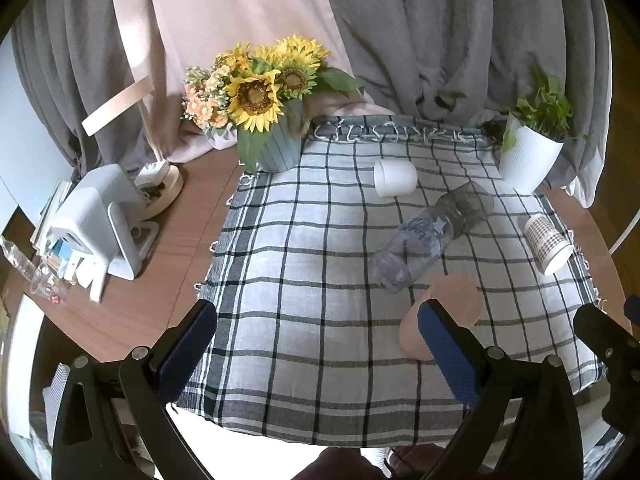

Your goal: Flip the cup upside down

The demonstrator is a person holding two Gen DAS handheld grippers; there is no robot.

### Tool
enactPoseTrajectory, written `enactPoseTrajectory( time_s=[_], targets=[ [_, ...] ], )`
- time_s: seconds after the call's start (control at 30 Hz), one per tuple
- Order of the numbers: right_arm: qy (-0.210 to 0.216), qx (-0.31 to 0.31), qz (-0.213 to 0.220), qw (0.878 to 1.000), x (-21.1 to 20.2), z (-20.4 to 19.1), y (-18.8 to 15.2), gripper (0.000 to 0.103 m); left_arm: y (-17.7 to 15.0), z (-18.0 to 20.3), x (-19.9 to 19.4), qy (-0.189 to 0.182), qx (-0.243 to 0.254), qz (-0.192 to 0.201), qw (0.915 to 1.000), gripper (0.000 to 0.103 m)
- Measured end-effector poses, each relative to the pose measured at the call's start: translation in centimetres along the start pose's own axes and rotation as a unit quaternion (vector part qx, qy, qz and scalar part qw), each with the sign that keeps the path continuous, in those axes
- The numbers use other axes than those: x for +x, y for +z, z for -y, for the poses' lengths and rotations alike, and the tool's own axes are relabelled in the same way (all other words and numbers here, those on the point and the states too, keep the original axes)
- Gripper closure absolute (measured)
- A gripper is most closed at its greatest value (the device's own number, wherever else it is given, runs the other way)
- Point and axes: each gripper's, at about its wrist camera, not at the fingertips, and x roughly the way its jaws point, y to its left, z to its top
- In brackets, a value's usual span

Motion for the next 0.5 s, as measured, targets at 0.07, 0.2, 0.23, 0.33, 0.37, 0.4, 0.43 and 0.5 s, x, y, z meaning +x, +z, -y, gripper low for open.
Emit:
enactPoseTrajectory(
  time_s=[0.07, 0.2, 0.23, 0.33, 0.37, 0.4, 0.43, 0.5],
  targets=[
    [0.002, -0.001, -0.004, 1.000, 0.22, 0.17, 0.16, 0.006, 0.00, 0.01, -0.06, 0.000, 0.000, 0.000, 1.0000, 0.000],
    [0.004, 0.001, -0.007, 1.000, 0.35, 0.62, 0.32, 0.006, 0.04, -0.01, -0.01, 0.000, 0.001, 0.000, 1.0000, 0.000],
    [0.005, 0.002, -0.008, 1.000, 0.39, 0.68, 0.33, 0.006, 0.02, 0.10, -0.07, 0.000, -0.001, 0.000, 1.0000, 0.000],
    [0.005, 0.002, -0.009, 1.000, 0.48, 0.76, 0.40, 0.006, 0.00, 0.14, -0.07, 0.001, -0.001, -0.001, 1.0000, 0.000],
    [0.006, 0.002, -0.010, 1.000, 0.49, 0.80, 0.39, 0.006, 0.00, 0.13, -0.05, 0.001, 0.000, -0.001, 1.0000, 0.000],
    [0.006, 0.002, -0.010, 1.000, 0.50, 0.82, 0.41, 0.006, 0.00, 0.14, -0.04, 0.001, 0.000, -0.001, 1.0000, 0.000],
    [0.006, 0.001, -0.009, 1.000, 0.51, 0.83, 0.41, 0.006, 0.00, 0.15, -0.03, 0.001, 0.000, -0.002, 1.0000, 0.000],
    [0.006, 0.001, -0.010, 1.000, 0.55, 0.88, 0.41, 0.006, -0.01, 0.19, 0.00, 0.001, -0.001, -0.003, 1.0000, 0.000]
  ],
)
